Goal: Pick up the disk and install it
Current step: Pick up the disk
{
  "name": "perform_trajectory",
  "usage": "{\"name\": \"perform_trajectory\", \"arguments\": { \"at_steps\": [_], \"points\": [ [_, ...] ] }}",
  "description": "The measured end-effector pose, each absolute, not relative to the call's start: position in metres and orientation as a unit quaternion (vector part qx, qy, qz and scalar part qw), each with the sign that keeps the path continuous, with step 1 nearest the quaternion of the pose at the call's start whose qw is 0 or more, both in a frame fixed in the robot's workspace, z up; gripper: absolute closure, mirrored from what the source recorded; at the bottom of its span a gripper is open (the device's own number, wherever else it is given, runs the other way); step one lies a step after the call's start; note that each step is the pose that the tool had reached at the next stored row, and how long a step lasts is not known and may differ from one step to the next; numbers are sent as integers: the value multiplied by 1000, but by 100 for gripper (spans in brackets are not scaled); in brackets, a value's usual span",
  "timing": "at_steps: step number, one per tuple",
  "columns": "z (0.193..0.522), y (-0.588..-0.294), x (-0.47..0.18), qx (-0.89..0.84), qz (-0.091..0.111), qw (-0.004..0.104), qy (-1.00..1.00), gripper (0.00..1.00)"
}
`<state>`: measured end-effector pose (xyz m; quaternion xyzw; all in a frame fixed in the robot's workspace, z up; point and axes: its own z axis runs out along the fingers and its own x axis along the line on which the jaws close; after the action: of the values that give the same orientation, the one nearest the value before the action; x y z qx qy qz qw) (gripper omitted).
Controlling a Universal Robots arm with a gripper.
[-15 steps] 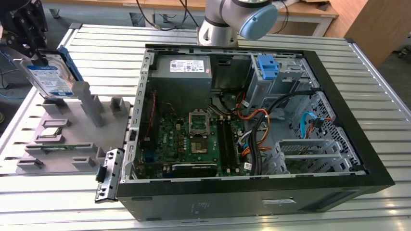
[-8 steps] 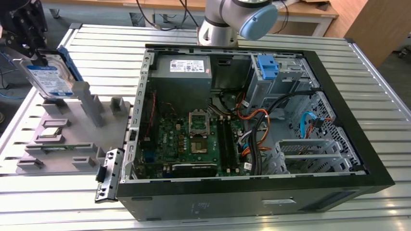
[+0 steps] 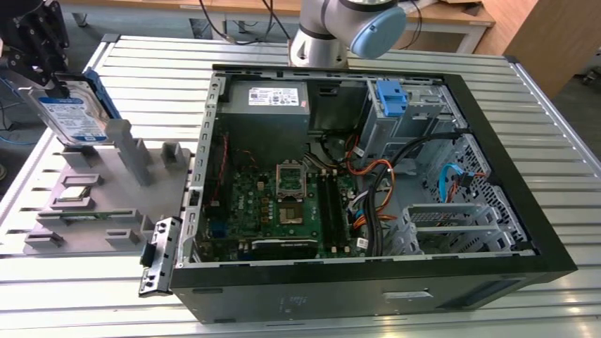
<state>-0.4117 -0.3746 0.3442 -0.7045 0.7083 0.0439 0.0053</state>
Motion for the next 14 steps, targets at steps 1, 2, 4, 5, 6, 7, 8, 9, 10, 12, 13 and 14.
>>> {"name": "perform_trajectory", "arguments": {
  "at_steps": [1, 2, 4, 5, 6, 7, 8, 9, 10, 12, 13, 14],
  "points": [
    [344, -375, -412, -705, 44, 5, 708, 65],
    [344, -375, -412, -705, 44, 5, 708, 65],
    [344, -375, -412, -706, 44, 5, 707, 65],
    [344, -375, -412, -706, 44, 5, 706, 65],
    [344, -375, -412, -707, 44, 5, 706, 65],
    [344, -375, -412, -707, 44, 5, 705, 65],
    [344, -375, -412, -708, 44, 5, 705, 65],
    [344, -375, -412, -708, 44, 5, 705, 65],
    [344, -375, -412, -709, 44, 5, 704, 65],
    [344, -375, -412, -709, 44, 5, 704, 65],
    [344, -375, -412, -709, 44, 5, 704, 65],
    [344, -375, -412, -709, 44, 5, 704, 65]
  ]
}}
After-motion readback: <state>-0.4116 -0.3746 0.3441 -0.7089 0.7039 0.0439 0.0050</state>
